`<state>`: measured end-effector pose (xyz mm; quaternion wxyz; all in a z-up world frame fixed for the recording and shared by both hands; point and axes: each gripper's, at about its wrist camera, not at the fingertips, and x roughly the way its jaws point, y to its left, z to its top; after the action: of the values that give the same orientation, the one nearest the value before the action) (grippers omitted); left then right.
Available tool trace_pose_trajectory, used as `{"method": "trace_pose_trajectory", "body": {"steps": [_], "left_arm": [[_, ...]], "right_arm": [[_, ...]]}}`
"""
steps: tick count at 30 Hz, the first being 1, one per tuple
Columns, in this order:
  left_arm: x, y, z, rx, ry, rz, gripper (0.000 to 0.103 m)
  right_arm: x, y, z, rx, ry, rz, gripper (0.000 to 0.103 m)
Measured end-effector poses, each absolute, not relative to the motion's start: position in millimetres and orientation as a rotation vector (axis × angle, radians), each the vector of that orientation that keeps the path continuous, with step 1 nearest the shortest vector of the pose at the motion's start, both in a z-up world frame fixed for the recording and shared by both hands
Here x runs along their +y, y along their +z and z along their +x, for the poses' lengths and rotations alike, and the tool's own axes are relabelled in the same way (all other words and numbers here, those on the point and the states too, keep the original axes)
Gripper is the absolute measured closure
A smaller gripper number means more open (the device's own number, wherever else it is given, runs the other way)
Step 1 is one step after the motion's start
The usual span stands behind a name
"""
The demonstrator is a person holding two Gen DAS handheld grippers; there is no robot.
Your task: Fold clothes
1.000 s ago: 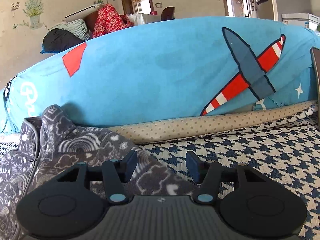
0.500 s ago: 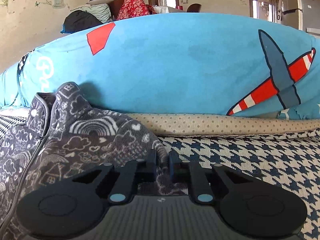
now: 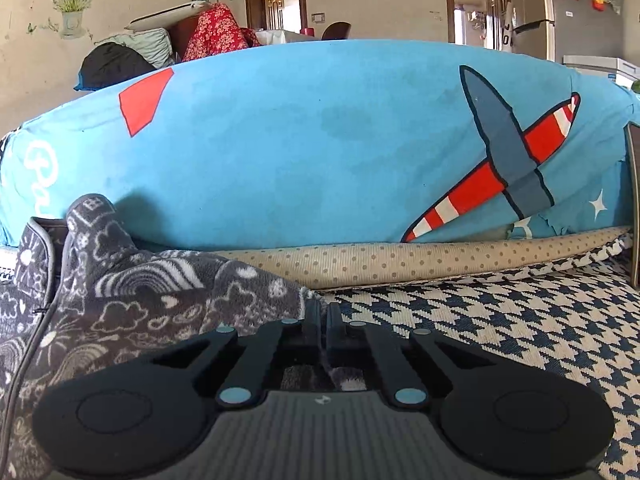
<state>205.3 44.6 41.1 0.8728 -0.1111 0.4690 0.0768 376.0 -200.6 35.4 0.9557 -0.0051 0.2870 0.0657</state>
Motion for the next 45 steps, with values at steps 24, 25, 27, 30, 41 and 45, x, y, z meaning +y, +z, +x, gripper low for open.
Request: {"method": "trace_pose_trajectory", "body": {"steps": [24, 25, 27, 30, 41, 45], "left_arm": [[18, 48, 198, 0.972, 0.098, -0.164, 0.000], [19, 48, 197, 0.971, 0.101, -0.159, 0.000], [20, 48, 196, 0.969, 0.106, -0.151, 0.000], [21, 48, 193, 0.969, 0.101, -0.156, 0.000], [26, 44, 190, 0.987, 0.110, -0.152, 0.000], [27, 42, 189, 0.992, 0.113, -0.148, 0.000]], "right_arm": [[-210, 78, 270, 0.716, 0.243, 0.083, 0.077], [-207, 78, 262, 0.724, 0.253, 0.073, 0.077], [-202, 79, 249, 0.731, 0.280, 0.052, 0.076], [-195, 80, 231, 0.742, 0.316, 0.019, 0.072], [-189, 52, 237, 0.776, 0.200, -0.144, 0.072], [-190, 50, 236, 0.762, 0.193, -0.174, 0.072]]}}
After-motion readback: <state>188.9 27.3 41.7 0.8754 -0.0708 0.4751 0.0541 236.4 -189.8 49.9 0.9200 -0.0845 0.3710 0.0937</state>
